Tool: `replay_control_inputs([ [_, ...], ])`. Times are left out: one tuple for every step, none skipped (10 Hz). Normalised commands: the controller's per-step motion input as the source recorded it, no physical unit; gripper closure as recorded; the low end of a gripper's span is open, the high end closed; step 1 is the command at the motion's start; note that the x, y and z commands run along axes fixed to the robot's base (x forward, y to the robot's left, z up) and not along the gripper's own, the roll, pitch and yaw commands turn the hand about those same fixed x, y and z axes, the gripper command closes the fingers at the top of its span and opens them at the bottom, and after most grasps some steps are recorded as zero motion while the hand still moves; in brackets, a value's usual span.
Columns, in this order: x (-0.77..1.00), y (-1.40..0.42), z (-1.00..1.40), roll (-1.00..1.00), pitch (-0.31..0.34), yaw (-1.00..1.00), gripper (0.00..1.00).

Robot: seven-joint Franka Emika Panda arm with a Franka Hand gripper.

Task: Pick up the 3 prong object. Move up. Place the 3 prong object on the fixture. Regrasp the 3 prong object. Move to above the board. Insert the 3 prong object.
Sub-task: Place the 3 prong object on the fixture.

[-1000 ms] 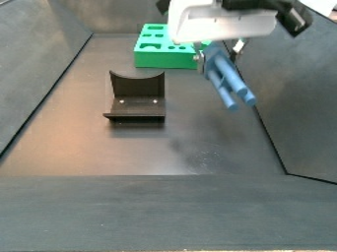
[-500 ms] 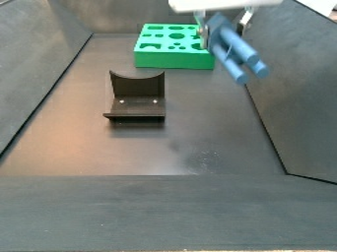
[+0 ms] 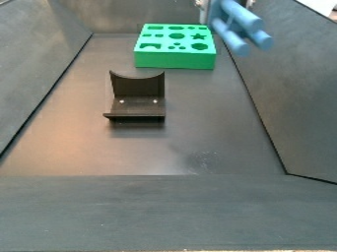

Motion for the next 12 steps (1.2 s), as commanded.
replay_control_inputs([
  [1.00, 0.05, 0.19, -0.13, -0.061, -0.50, 1.00],
  [1.00, 0.04, 0.18, -0.13, -0.033, -0.39, 1.00],
  [1.00, 0.04, 0.17, -0.13, 0.020, -0.22, 1.00],
  [1.00, 0.04, 0.16, -0.13, 0.053, -0.14, 1.00],
  [1.00, 0.04, 0.15, -0.12, 0.095, -0.08, 1.00],
  [1.00, 0.04, 0.14, -0.12, 0.111, -0.06, 1.00],
  [1.00, 0.04, 0.13, -0.12, 0.127, -0.05, 1.00],
  [1.00, 0.04, 0.12, -0.11, 0.131, -0.04, 1.00],
  [1.00, 0.04, 0.11, -0.11, 0.134, -0.04, 1.00],
  [1.00, 0.04, 0.10, -0.10, 0.134, -0.04, 1.00],
  [1.00, 0.04, 0.09, -0.10, 0.132, -0.04, 1.00],
  [1.00, 0.04, 0.09, -0.09, 0.136, -0.04, 1.00],
])
